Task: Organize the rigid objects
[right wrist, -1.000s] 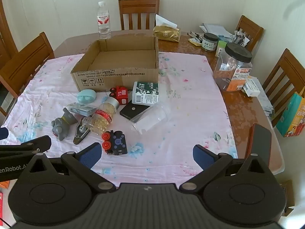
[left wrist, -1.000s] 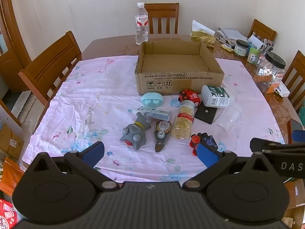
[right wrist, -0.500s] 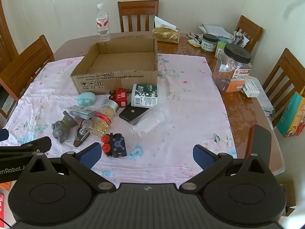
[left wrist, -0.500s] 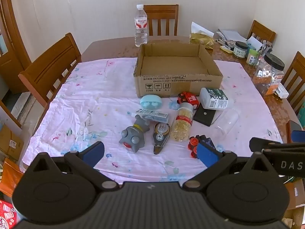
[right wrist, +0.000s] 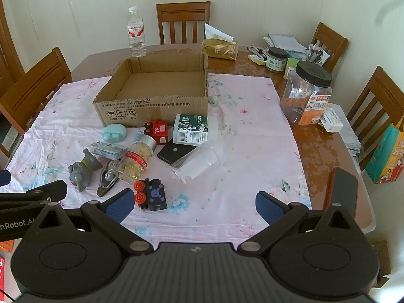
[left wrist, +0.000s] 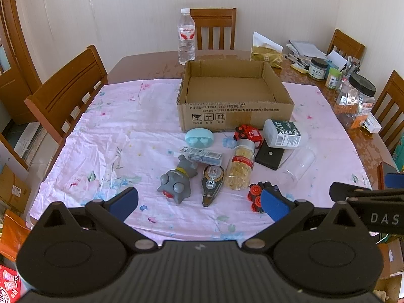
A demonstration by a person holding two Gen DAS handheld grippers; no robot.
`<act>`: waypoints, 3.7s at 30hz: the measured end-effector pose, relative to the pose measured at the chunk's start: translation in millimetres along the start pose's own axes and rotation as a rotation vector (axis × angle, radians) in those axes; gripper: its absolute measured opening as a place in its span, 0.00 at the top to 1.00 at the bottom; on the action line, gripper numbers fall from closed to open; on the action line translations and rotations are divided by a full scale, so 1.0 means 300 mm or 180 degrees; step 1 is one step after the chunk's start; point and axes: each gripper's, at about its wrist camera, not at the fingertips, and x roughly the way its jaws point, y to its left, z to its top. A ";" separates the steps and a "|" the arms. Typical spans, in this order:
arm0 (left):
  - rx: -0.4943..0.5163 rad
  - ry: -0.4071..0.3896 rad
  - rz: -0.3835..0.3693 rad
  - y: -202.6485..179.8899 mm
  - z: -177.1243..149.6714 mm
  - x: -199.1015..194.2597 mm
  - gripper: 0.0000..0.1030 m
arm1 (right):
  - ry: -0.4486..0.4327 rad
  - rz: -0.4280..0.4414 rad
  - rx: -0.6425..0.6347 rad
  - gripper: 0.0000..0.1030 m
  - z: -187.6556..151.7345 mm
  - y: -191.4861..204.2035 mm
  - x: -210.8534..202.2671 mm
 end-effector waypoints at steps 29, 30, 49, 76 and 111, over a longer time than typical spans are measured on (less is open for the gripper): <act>-0.0028 -0.0024 0.0003 0.010 0.020 0.005 0.01 | -0.0020 0.0005 -0.0031 0.00 0.014 0.005 0.009; -0.0029 -0.0028 0.0005 0.010 0.020 0.005 0.01 | -0.0020 0.0007 -0.0031 0.00 0.017 0.006 0.010; -0.0036 -0.0054 -0.0025 0.013 0.016 0.019 0.01 | -0.0036 0.0024 -0.0045 0.00 0.016 0.007 0.021; -0.0055 -0.0026 -0.0033 0.126 -0.081 0.235 0.01 | -0.0037 0.0148 -0.0297 0.00 -0.013 -0.004 0.168; 0.0144 0.0270 0.0266 0.254 -0.088 0.504 0.00 | 0.0489 0.0547 -0.0664 0.00 -0.049 0.065 0.449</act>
